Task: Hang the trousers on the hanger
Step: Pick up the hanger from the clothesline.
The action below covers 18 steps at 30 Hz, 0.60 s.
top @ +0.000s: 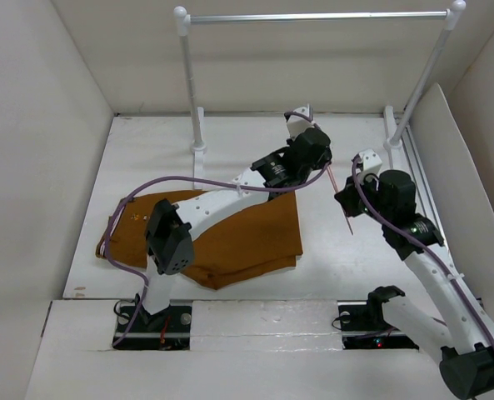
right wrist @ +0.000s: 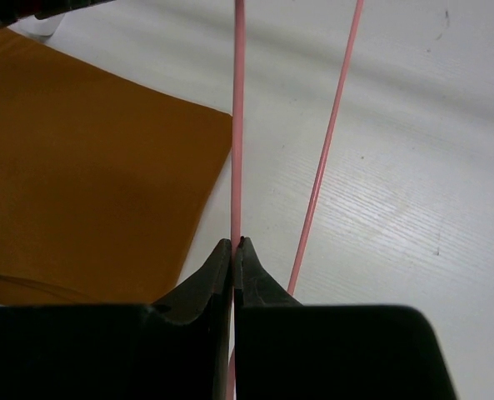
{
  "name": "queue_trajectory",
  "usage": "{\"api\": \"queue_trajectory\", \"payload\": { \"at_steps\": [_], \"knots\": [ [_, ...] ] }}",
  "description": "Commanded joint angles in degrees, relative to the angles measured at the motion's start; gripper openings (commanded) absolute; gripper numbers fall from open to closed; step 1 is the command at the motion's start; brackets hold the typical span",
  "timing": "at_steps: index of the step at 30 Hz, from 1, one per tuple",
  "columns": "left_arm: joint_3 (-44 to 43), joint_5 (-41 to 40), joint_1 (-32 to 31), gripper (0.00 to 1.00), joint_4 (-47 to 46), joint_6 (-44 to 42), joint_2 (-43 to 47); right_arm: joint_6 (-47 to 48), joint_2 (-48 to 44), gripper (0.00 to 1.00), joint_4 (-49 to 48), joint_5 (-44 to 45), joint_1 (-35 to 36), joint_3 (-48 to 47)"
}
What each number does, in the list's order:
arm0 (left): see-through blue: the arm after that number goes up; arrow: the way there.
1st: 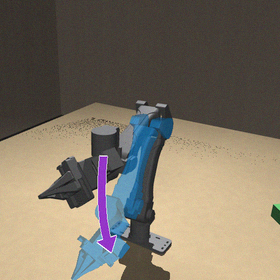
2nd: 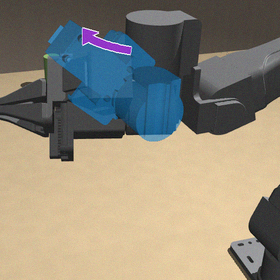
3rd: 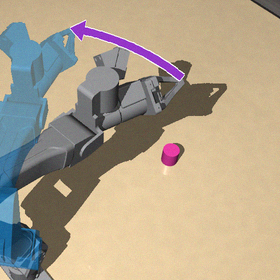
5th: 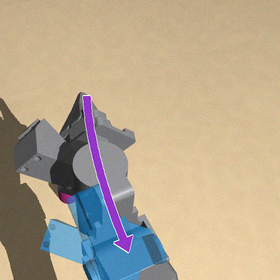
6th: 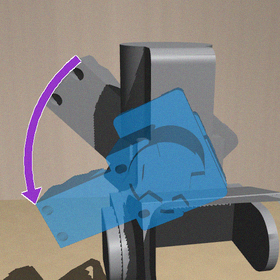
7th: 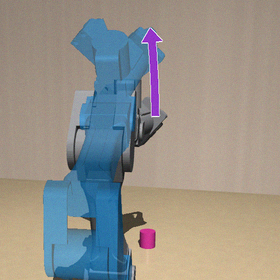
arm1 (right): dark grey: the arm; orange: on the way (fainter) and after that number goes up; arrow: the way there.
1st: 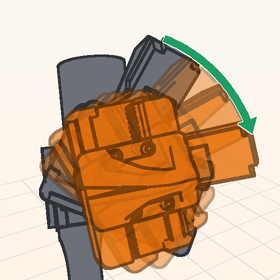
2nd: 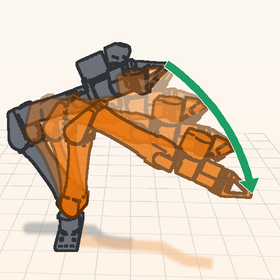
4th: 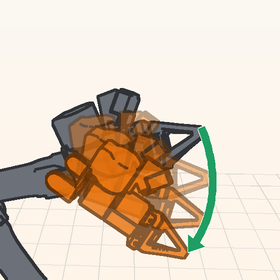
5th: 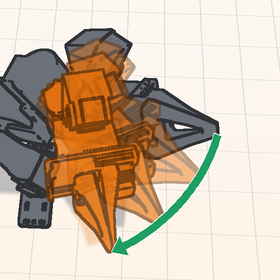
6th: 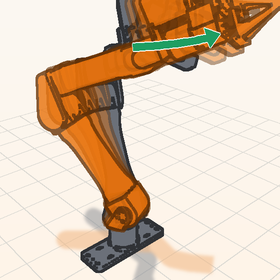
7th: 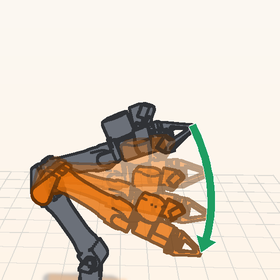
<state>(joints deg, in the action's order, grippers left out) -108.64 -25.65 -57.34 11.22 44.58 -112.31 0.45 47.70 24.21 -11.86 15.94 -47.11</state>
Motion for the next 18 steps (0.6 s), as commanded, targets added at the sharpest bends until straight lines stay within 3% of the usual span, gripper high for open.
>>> {"api": "queue_trajectory", "payload": {
  "at_steps": [1, 4, 6, 7, 9, 10, 13, 18],
  "knots": [
    [-0.52, -0.54, -0.05, 0.15, -0.24, 0.51, 0.34, -0.36, -1.29, 0.0, -0.48, 1.13, 1.55, -0.88],
    [-0.61, -0.19, -0.05, 0.0, 0.64, 0.86, 0.43, -0.36, -2.26, 0.0, 0.93, 2.45, 2.6, -0.26],
    [0.79, 1.03, -0.05, 0.0, 0.91, 1.21, 1.21, -2.27, -3.75, 0.07, 1.02, 2.89, 2.6, 0.09],
    [1.58, 1.56, -0.05, 0.0, 0.64, 2.0, 1.65, -2.21, -4.19, 0.23, 2.41, 3.15, 2.6, 0.0],
    [5.69, 3.75, -0.05, 0.0, -0.06, 3.32, 4.19, -1.25, -5.16, 0.43, 4.34, 3.16, 2.6, -1.31],
    [7.46, 4.55, -0.05, 0.0, -1.63, 4.02, 5.25, -1.15, -5.25, 0.59, 7.4, 2.29, 1.99, -2.1],
    [17.12, 8.33, -0.05, 0.0, -6.62, 8.15, 10.78, 3.06, -5.16, 0.77, 14.45, -0.44, 1.46, -5.62],
    [31.96, 6.5, -3.47, 0.0, -10.78, 13.51, 17.81, 7.46, -5.34, 0.79, 19.56, -6.32, 0.4, -6.25]
  ]
}}
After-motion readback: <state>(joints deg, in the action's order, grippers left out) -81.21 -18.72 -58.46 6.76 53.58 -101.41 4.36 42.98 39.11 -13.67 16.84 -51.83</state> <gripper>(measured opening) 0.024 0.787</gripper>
